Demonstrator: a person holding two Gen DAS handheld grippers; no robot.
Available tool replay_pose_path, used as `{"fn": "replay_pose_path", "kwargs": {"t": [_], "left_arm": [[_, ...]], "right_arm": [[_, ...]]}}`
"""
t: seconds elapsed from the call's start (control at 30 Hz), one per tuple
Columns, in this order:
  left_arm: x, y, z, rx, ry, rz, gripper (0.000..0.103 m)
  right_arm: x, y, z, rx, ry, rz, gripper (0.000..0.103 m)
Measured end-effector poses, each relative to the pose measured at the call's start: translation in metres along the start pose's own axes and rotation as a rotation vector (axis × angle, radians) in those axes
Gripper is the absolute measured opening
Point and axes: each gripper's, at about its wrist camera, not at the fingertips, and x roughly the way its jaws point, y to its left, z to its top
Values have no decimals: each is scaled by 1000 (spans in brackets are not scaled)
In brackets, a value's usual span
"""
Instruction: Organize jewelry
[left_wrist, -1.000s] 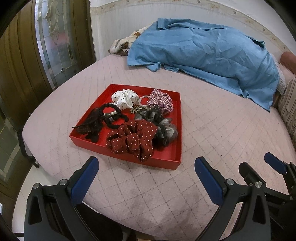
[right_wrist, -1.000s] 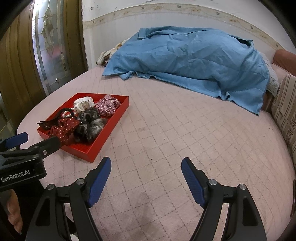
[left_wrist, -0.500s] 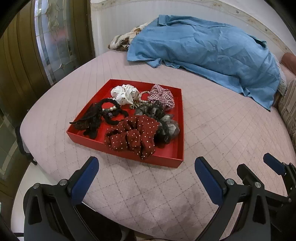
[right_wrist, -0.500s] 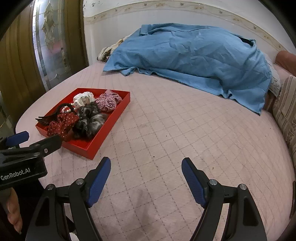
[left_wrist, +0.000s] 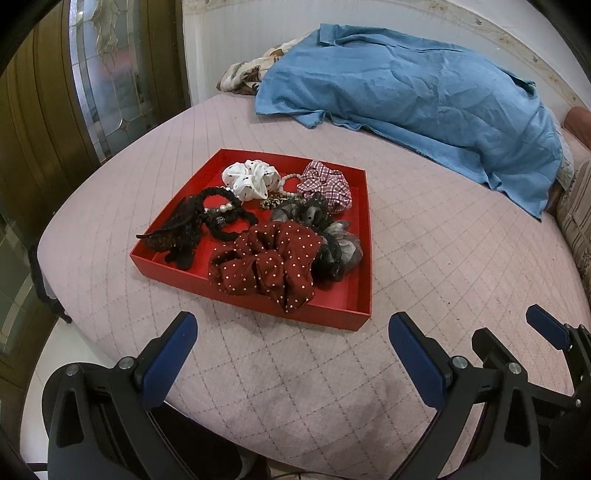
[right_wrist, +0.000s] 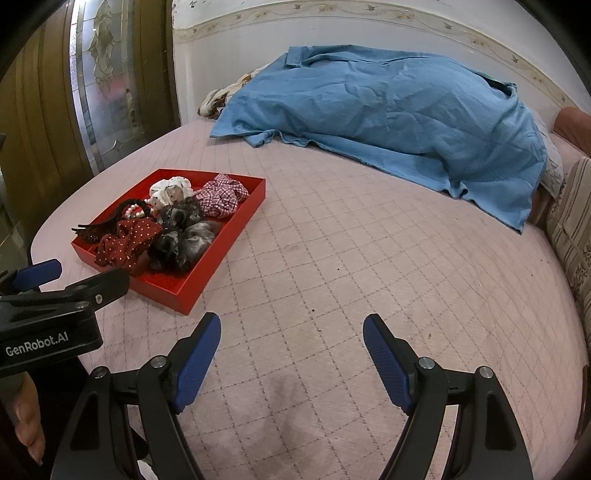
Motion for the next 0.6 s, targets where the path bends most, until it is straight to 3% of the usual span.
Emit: {"fn": "replay_pose_path", "kwargs": {"t": [0.6], "left_arm": [[3,3,-1,-1,11,-2,103]], "right_arm": [[1,3,-1,-6,3,1,84]]}}
